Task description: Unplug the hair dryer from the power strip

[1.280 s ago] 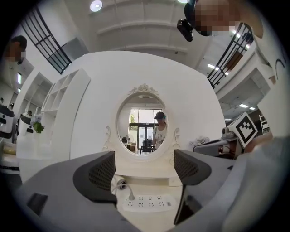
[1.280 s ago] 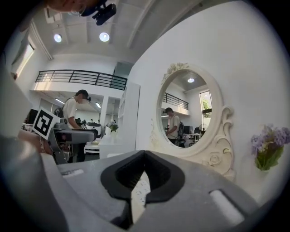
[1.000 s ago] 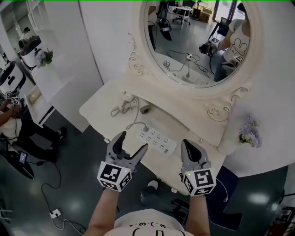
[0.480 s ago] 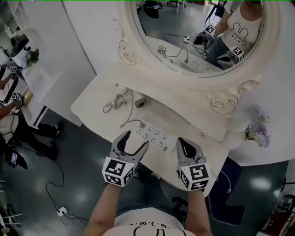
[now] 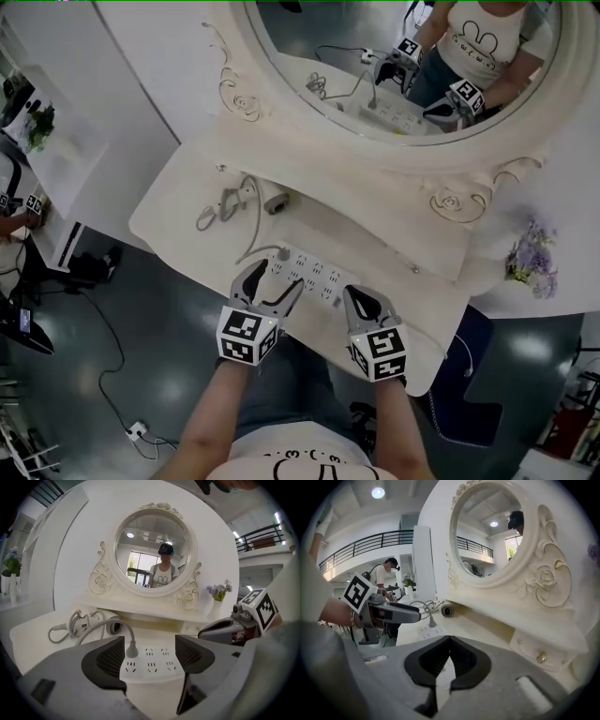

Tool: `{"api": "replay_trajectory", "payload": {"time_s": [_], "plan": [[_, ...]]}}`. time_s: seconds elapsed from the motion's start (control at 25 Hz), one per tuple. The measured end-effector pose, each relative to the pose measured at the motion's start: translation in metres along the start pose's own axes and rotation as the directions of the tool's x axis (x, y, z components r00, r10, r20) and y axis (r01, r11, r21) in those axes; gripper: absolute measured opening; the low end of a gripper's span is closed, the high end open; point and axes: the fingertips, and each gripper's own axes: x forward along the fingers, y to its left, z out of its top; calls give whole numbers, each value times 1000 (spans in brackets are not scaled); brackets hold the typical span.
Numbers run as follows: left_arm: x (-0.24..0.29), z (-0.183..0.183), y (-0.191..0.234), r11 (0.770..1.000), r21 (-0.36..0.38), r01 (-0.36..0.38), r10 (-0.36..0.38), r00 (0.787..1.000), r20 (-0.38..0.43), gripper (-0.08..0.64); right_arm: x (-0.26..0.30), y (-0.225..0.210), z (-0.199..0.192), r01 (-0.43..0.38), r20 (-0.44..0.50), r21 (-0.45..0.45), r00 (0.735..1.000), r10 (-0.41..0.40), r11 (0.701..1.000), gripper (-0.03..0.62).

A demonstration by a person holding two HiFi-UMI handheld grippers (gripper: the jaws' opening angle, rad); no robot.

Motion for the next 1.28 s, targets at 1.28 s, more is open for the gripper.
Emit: {"api": "replay_trajectory", "payload": {"time_s": [1.28], "plan": [[66, -38, 44, 958, 273, -92, 148, 971, -190, 95, 56, 4, -38, 38, -264, -82, 963, -59, 996, 54]]}}
